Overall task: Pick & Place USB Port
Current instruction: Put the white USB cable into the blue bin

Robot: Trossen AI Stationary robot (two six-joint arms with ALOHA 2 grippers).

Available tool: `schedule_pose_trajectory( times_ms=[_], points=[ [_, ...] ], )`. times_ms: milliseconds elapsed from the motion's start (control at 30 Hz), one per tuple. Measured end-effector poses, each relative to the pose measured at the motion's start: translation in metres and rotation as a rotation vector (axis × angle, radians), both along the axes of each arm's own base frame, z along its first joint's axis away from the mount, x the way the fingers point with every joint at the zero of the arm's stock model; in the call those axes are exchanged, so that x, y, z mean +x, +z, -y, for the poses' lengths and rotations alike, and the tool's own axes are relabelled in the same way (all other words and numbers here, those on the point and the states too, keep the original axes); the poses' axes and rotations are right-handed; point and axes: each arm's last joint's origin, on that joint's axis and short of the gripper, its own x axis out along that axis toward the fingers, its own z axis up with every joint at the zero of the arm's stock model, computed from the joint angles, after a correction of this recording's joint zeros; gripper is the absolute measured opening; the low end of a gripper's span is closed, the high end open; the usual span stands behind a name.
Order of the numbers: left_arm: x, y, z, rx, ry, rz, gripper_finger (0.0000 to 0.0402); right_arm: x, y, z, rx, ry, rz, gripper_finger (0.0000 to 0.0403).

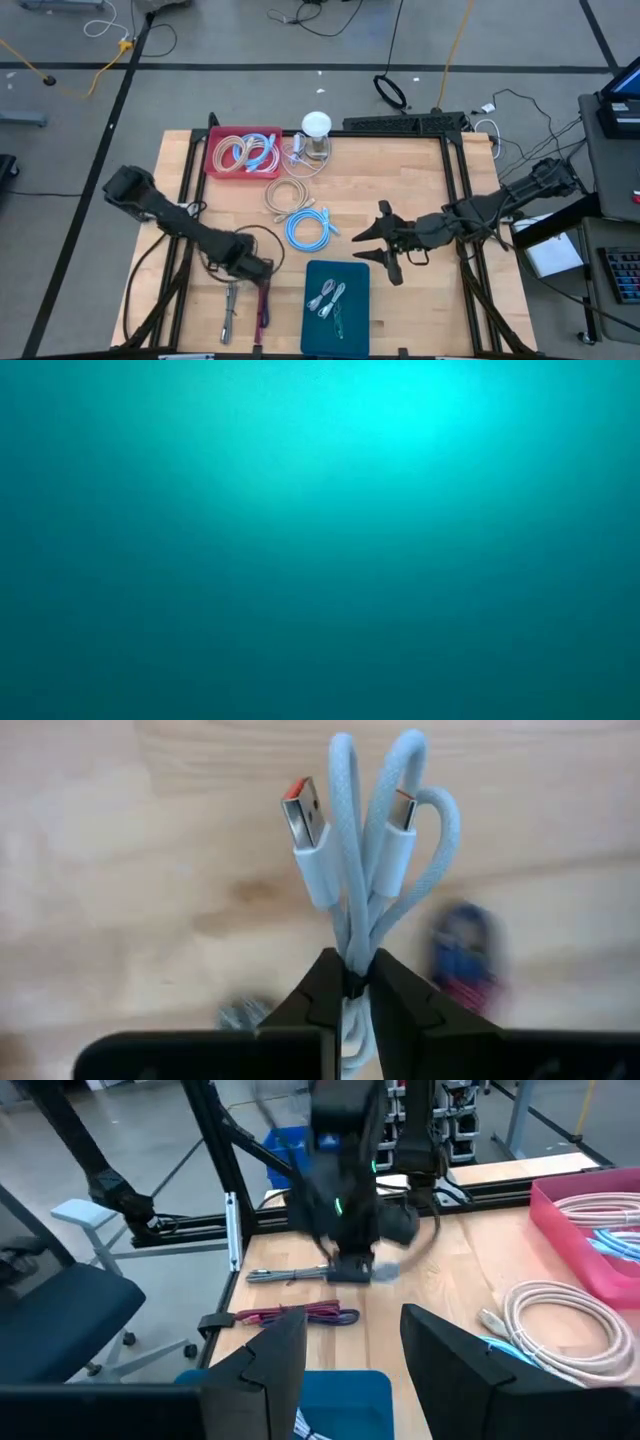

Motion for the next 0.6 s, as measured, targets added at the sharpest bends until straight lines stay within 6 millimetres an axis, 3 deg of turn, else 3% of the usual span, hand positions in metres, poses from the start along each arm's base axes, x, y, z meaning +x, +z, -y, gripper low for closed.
schedule_pose_trajectory(
  times_ms=[133,233,300,400,600],
  points=[
    [0.005,0.041,-0.007,-0.021,0.061,0.348,0.0027,-0.001,-0.002,0.001,-0.021,-0.025,-0.021,0.0155],
    [0.026,0.072,-0.004,-0.063,0.041,0.738,0.0027,-0.001,-0.002,0.002,-0.036,-0.071,-0.016,0.0155],
    [0.041,0.088,-0.001,-0.084,-0.004,0.907,0.0027,-0.001,-0.002,0.003,-0.046,-0.100,-0.010,0.0155],
    [0.066,0.096,0.006,-0.084,-0.058,0.936,0.0027,-0.001,-0.002,0.004,-0.061,-0.120,-0.010,0.0155],
    [0.117,0.077,0.029,-0.162,-0.224,0.761,0.0027,-0.001,-0.003,0.005,-0.074,-0.143,-0.015,0.0155]
  ],
)
